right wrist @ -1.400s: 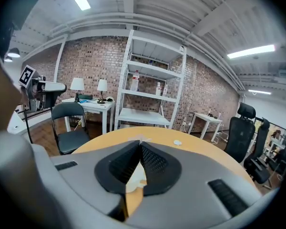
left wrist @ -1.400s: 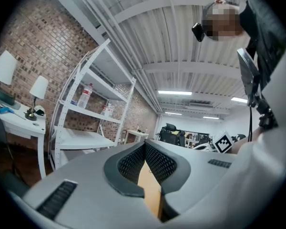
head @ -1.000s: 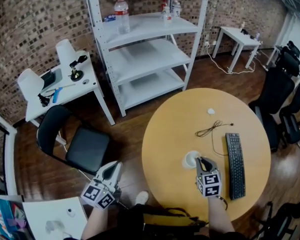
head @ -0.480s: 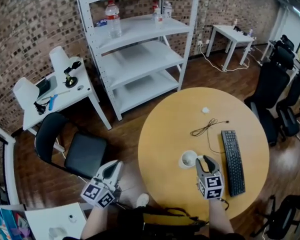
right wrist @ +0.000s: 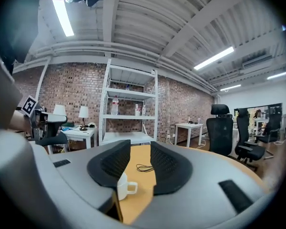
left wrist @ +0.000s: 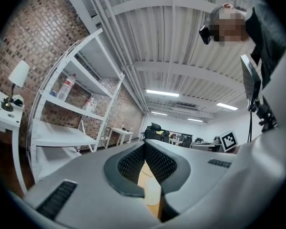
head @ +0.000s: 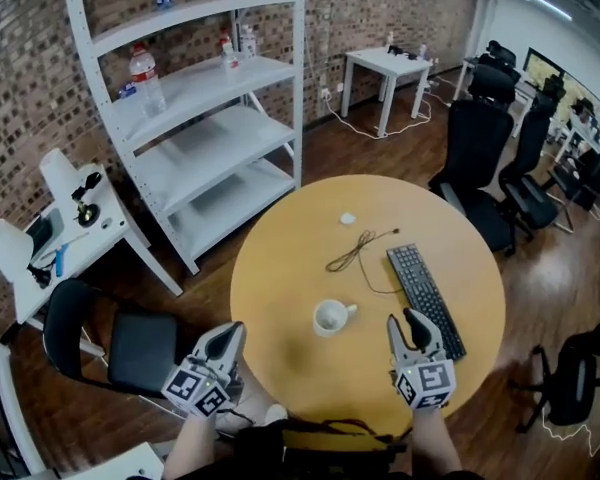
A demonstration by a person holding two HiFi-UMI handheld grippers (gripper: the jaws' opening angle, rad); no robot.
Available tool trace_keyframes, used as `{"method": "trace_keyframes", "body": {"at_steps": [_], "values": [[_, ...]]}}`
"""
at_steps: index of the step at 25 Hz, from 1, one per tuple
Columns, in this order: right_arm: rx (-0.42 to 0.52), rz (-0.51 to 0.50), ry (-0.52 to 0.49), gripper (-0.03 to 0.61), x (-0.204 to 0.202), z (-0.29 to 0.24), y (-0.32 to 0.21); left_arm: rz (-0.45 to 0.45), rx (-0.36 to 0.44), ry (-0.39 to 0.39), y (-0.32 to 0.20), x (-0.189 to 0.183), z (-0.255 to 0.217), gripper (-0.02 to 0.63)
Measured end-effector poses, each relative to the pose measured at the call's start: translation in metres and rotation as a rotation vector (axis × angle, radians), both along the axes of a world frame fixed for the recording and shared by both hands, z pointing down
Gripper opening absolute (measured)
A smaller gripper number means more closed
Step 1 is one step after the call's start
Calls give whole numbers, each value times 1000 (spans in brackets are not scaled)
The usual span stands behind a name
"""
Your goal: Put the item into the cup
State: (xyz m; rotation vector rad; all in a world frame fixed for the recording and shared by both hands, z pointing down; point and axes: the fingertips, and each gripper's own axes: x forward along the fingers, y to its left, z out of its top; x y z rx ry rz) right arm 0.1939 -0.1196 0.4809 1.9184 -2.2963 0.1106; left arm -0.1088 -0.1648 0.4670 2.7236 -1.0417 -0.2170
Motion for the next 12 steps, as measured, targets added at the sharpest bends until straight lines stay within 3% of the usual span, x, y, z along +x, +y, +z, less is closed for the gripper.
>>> {"method": "trace_keyframes", "body": {"at_steps": [6,10,12], "values": [[46,139,-24,117,44,-11,45,93,-13,12,2,37,3,3],[64,202,-42,22,62,-11,74,133,-18,8,9,54,5,3],[66,204,-60,9,63,-9,83,142,-27,8,12,58,9,3]]}}
